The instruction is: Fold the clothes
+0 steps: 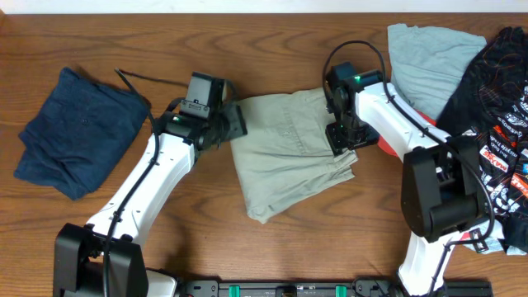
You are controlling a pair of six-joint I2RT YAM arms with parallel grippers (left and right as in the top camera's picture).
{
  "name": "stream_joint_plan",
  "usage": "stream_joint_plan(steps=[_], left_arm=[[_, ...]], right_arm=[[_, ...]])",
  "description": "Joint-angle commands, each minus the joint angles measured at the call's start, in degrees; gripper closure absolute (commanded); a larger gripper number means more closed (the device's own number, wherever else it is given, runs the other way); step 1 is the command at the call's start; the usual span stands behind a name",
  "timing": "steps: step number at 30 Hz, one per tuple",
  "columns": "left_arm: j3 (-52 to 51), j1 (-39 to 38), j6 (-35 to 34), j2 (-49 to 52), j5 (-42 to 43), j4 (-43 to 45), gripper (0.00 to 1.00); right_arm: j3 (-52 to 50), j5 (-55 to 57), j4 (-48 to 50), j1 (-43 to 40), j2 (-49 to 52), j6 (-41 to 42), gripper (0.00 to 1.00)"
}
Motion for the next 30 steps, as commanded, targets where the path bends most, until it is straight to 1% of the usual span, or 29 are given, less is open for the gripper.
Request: stream_joint_plan(steps=[1,4,6,10,13,17,21,24,30], left_arm=[[-0.13,0.26,4.46,0.85,-4.09,4.98,0.44],[-0.13,0.26,4.46,3.41,-7.28,9.75,0.44],[-0.13,0.26,4.48,5.86,-7.26,12.61,0.44],[-0.13,0.26,4.92,11.85,-7.23,16.81,0.44],[-0.13,0.26,5.11,15.96,-7.23,18.01,0.44],[-0.13,0.26,5.60,20.26,-7.23,17.03,0.44],[-0.13,0.26,6.58,22.21,-7.26,11.82,0.44],[-0.13,0.26,6.56,22.18,-7.26,5.18,0.44],[-0.13,0.20,5.38,22.18,-7.21,-14.75,0.45]], right_arm=[[2.93,4.07,-0.31,-0.13,-6.10,6.34,0.37],[3.10,-1.20,0.22,0.04,-10.82,6.40,0.34],[3.10,-6.40,0.52,0.31,-13.29,6.03,0.31],[3.08,-13.86,-0.11,0.85,-15.17,5.70,0.30],[2.82,-17.00,-0.76,1.05,-15.08,5.70,0.30],[1.68,-17.16,-0.28,1.57,-14.78,5.31,0.27],[-1.05,-17.44,2.54,1.95,-13.94,5.33,0.27],[-4.13,-18.78,4.94,1.90,-13.31,5.31,0.28],[-13.66,-20.13,12.66,1.90,-12.90,5.29,0.33]])
